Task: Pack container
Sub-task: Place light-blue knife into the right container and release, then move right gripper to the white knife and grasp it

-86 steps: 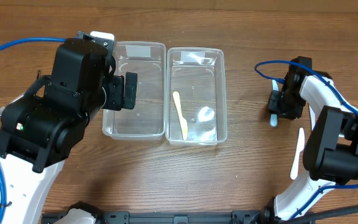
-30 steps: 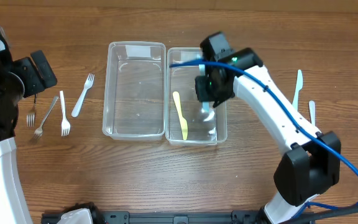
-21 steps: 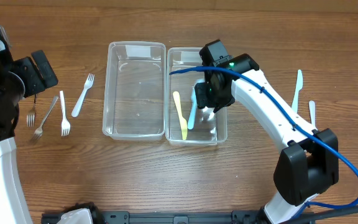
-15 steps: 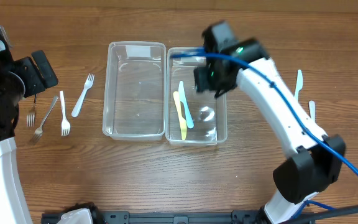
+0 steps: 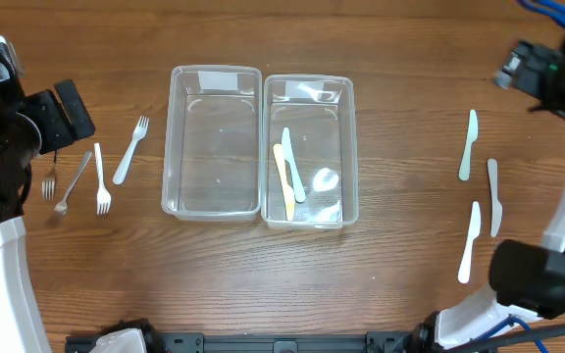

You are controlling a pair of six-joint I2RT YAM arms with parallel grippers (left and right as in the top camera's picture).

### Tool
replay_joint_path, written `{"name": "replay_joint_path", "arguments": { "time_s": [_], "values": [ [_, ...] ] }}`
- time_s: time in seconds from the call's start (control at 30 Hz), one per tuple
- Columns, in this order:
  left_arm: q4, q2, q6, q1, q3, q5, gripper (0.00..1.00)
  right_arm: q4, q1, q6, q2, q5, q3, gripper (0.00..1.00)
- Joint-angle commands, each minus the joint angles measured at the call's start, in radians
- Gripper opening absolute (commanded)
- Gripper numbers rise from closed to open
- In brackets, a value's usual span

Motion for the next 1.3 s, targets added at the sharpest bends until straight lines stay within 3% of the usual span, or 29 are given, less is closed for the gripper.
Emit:
{"name": "replay_joint_path", "arguments": {
  "time_s": [0.0, 0.47, 1.27],
  "values": [
    [0.000, 0.000, 0.019, 0.008, 0.014, 0.029, 1.00, 0.039, -0.074, -0.066, -0.007, 0.005, -0.124, 1.00],
    [-0.028, 0.000, 0.016, 0.008, 0.014, 0.030, 1.00, 0.359, -0.237, -0.242, 0.000, -0.047, -0.559, 1.00],
    [-0.029, 0.000, 0.016, 0.007, 0.014, 0.047, 1.00, 0.449, -0.233, -0.304, 0.277, 0.001, -0.566, 1.00]
  ]
}}
